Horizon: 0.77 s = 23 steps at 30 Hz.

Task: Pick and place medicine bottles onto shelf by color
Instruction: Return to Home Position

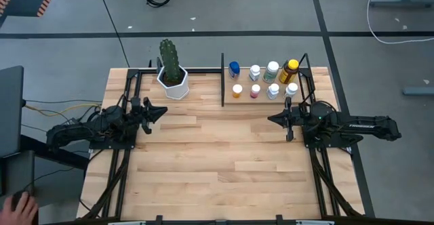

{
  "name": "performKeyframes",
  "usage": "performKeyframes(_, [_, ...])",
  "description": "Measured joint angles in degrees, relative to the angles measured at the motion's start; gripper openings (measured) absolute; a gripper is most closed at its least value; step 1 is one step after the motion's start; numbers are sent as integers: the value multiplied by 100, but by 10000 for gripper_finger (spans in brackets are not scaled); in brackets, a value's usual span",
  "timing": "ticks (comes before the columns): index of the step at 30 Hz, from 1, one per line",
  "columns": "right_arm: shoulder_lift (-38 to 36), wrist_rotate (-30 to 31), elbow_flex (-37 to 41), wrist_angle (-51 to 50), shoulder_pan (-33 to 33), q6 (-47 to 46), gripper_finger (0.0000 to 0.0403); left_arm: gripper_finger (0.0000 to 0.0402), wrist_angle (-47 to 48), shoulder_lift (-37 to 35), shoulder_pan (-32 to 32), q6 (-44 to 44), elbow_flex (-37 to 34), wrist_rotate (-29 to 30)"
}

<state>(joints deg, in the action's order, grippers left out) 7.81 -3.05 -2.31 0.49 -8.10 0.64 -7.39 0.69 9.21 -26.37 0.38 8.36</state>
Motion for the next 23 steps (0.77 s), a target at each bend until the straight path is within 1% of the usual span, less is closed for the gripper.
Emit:
performKeyframes(7, [0, -2, 0, 2, 2, 0, 10, 28, 1, 0, 0, 0, 0, -2])
performKeyframes(17, [0, -2, 0, 2, 0, 0, 10, 40, 1, 0, 0, 0, 0, -1])
performKeyframes(23, [0, -2, 0, 1, 2, 0, 10, 33, 0, 0, -1, 0, 0, 0])
